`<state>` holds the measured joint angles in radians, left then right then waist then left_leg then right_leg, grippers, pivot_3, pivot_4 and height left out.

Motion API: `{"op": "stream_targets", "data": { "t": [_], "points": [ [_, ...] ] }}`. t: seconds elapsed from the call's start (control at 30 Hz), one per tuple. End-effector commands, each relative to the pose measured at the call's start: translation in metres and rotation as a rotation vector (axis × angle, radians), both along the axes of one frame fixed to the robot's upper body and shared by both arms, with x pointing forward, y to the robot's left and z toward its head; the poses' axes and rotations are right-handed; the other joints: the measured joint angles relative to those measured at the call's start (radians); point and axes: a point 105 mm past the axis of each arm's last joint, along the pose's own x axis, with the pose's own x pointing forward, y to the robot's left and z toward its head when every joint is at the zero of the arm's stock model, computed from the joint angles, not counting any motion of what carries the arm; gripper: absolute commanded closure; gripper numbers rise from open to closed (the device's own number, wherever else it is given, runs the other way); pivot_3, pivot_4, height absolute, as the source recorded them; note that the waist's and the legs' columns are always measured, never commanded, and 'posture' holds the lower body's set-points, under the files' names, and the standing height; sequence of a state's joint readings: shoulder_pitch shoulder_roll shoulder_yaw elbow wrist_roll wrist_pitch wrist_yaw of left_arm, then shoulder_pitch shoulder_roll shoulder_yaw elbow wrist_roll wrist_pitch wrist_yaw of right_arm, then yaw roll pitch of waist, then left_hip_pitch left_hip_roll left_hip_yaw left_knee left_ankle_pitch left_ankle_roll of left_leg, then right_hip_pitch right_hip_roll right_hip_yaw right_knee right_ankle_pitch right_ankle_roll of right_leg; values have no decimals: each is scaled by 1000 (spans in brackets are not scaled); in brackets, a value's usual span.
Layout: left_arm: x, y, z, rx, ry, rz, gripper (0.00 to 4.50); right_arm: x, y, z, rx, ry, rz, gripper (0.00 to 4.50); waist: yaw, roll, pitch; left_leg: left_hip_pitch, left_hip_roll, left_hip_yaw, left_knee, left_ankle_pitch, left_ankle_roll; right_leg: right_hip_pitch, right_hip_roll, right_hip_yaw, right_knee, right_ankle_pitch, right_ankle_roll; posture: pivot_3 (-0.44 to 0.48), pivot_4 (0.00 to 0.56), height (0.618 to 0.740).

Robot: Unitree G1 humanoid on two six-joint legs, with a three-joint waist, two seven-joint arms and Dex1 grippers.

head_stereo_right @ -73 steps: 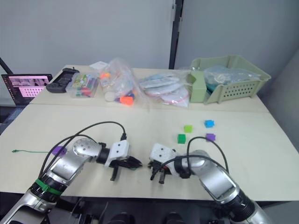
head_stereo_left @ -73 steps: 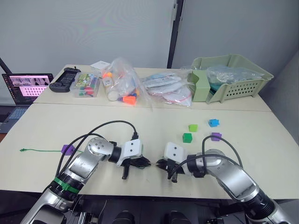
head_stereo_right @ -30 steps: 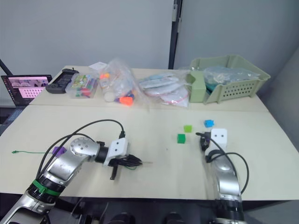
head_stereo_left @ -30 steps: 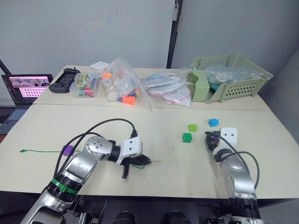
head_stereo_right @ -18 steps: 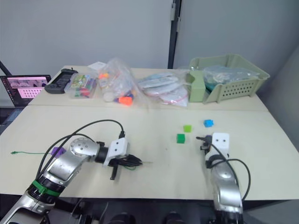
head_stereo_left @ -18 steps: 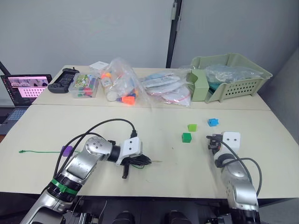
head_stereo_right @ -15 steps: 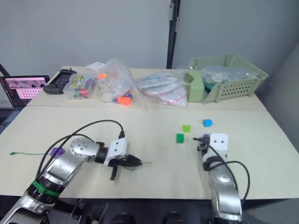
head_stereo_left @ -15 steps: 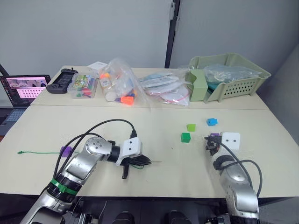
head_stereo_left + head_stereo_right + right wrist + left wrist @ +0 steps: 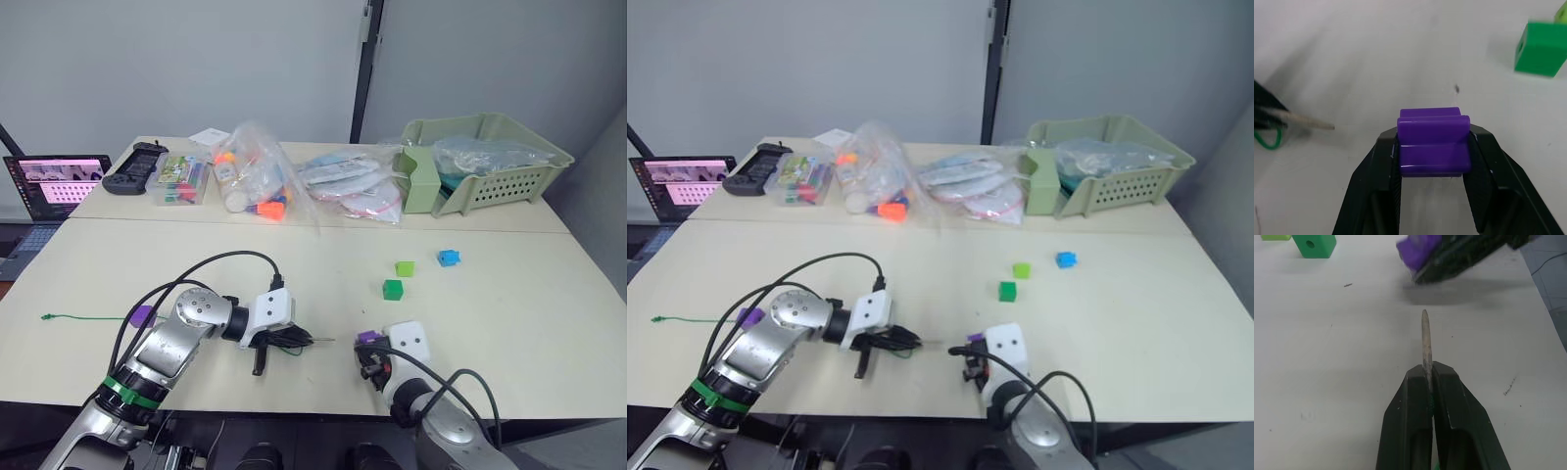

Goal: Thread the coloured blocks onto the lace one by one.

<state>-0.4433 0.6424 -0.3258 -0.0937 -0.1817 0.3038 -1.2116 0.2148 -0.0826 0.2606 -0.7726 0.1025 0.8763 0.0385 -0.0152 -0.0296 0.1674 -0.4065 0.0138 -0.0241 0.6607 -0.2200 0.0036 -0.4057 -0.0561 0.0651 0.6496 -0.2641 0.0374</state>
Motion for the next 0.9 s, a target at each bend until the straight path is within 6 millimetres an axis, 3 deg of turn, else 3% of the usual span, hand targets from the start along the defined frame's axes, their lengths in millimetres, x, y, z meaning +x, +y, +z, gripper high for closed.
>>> {"op": "stream_targets", "data": {
  "t": [0.03, 0.17, 0.23, 0.37, 0.47, 0.6, 0.73, 0.9],
  "points": [
    [2, 3, 10, -10, -43, -6, 4500, 4, 6, -5, 15, 23, 24, 3324, -3, 0, 0, 0, 0, 0, 0, 0, 0, 0, 0, 0, 0, 0, 0, 0, 150, 740],
    [4, 5, 10, -5, -46, 2, 4500, 9, 5, -1, 25, -8, 20, 3324, -5, 0, 0, 1, 0, 0, 0, 0, 0, 1, 1, 0, 0, 0, 0, 0, 150, 740],
    [4, 5, 10, -5, -46, 3, 4500, 9, 3, 9, 30, -57, 25, 2276, -5, 0, 0, 1, 0, 0, 0, 0, 0, 1, 1, 0, 0, 0, 0, 0, 150, 740],
    [3, 6, 8, -3, -42, 7, 4500, 7, 0, 30, 34, -151, 63, 923, -4, 0, 0, 0, 0, 0, 0, 0, 0, 0, 1, 0, 0, 0, 0, 0, 150, 740],
    [2, 7, 7, -4, -43, 11, 4500, -3, 1, 59, 1, -252, 218, 11, -4, 0, 0, 0, 0, 0, 0, 0, 0, 0, 1, 1, 0, 0, 0, 0, 150, 740],
    [1, 8, 9, -5, -45, 12, 4500, -14, 7, 77, -24, -279, 511, 11, -3, 0, 0, 1, 0, 0, 0, 0, 0, 1, 1, 1, 0, 0, 1, 0, 150, 740],
    [-3, 9, 11, 0, -45, 4, 4500, -26, -2, 72, -94, -184, 884, 11, -2, -1, 0, 1, -1, 1, 0, 0, 0, 2, 1, 0, -1, 0, 1, 0, 150, 740],
    [-8, 8, 17, -10, -35, -2, 4500, 12, -31, 55, -343, -118, 1138, 11, -5, -1, 0, 2, -1, 6, 0, 0, 0, 3, 1, 0, -2, 0, 1, 0, 150, 740]
  ]
}}
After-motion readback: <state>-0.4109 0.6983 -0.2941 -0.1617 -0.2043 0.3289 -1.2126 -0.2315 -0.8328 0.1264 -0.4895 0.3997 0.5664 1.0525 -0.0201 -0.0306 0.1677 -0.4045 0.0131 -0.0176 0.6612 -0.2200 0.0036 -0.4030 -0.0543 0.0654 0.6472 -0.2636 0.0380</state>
